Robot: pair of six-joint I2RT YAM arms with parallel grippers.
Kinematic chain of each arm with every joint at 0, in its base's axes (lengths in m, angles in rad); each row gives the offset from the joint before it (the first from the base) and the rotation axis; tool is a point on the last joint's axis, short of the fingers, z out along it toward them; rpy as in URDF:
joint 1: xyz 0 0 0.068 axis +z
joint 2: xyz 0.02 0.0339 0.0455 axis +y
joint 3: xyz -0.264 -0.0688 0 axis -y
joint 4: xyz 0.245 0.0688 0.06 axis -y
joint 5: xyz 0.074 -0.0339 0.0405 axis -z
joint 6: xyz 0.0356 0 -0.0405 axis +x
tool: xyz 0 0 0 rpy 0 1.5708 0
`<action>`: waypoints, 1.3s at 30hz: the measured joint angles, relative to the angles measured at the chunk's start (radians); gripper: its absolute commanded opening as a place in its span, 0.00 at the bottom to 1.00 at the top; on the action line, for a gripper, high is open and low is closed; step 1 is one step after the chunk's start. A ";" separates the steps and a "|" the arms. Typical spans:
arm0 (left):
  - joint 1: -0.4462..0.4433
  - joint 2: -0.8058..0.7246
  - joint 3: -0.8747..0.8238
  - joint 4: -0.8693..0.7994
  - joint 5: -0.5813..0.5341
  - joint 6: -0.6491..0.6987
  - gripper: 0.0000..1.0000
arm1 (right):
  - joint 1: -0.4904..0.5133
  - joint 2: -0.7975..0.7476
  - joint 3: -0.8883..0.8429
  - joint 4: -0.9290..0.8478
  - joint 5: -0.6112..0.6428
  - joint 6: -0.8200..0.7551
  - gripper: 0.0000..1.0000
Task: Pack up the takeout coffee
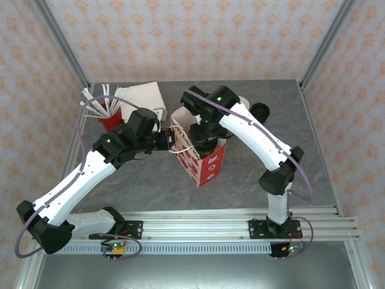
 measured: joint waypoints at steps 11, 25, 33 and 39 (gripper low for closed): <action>0.000 0.000 0.000 0.000 -0.018 0.000 0.08 | 0.014 0.000 0.012 0.000 0.003 -0.007 0.63; 0.000 0.000 0.000 0.000 -0.018 0.001 0.08 | 0.026 0.000 0.047 0.000 0.005 -0.007 0.62; 0.000 0.000 0.000 0.000 -0.024 0.000 0.07 | 0.034 -0.002 0.054 0.000 0.005 -0.014 0.62; 0.000 0.000 0.000 0.000 -0.026 0.001 0.07 | 0.034 -0.026 0.029 0.000 0.009 -0.019 0.63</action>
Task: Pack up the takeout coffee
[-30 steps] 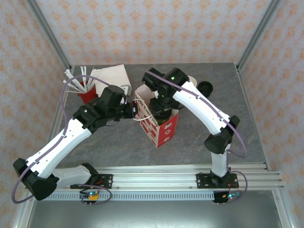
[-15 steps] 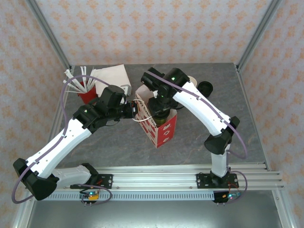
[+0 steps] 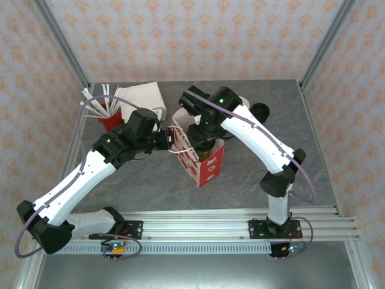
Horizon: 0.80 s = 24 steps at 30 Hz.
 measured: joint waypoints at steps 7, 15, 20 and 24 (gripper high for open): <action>0.000 0.000 0.000 0.000 -0.011 0.000 0.07 | 0.000 -0.029 -0.019 0.000 0.002 -0.005 0.63; 0.000 0.000 0.000 0.000 -0.017 0.000 0.07 | 0.000 -0.035 -0.053 0.000 -0.009 -0.010 0.63; 0.000 0.000 0.000 0.000 -0.017 0.000 0.07 | 0.000 -0.035 -0.053 0.000 -0.009 -0.010 0.63; 0.000 0.000 0.000 0.000 -0.018 0.000 0.07 | 0.000 -0.035 -0.053 0.000 -0.009 -0.010 0.63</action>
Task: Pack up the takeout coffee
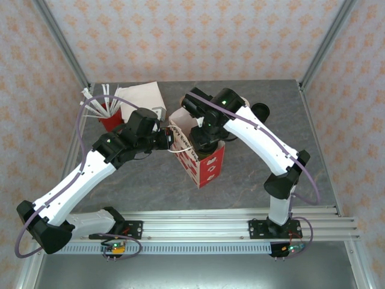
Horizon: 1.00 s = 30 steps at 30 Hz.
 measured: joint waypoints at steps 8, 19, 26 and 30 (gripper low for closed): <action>0.000 0.000 0.000 0.000 0.000 0.000 0.07 | 0.000 0.012 0.003 0.000 0.000 0.000 0.63; 0.000 0.000 0.000 0.000 0.000 0.000 0.07 | 0.000 0.033 0.003 0.000 0.026 0.000 0.63; 0.000 0.000 0.000 0.000 -0.001 0.023 0.07 | -0.006 0.033 0.001 0.000 0.031 0.000 0.63; 0.000 0.000 0.000 0.000 -0.001 0.028 0.07 | -0.013 0.033 -0.007 0.000 0.030 0.000 0.63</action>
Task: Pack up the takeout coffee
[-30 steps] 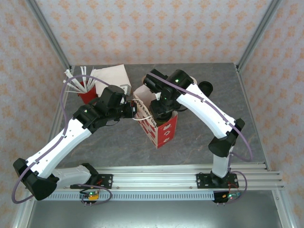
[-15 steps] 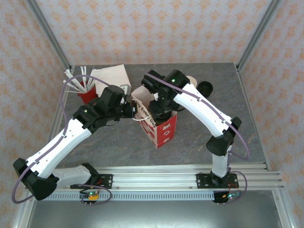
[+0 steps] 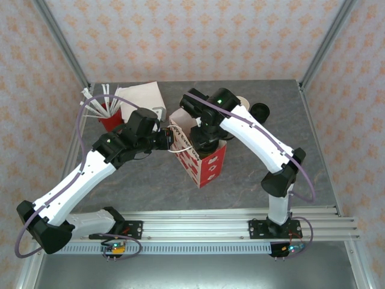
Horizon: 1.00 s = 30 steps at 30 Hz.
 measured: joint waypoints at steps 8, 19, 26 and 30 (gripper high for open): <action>0.000 0.000 0.000 0.000 0.000 0.014 0.07 | -0.001 0.000 -0.018 0.000 -0.007 -0.004 0.62; 0.000 0.000 0.000 0.000 0.000 0.016 0.07 | -0.001 0.023 -0.025 0.000 -0.015 -0.007 0.62; 0.000 0.000 0.000 0.000 0.001 0.016 0.07 | -0.001 0.027 -0.028 0.000 -0.041 -0.008 0.62; 0.000 0.000 0.000 0.000 0.000 0.016 0.07 | -0.001 0.027 -0.040 0.000 -0.048 -0.011 0.62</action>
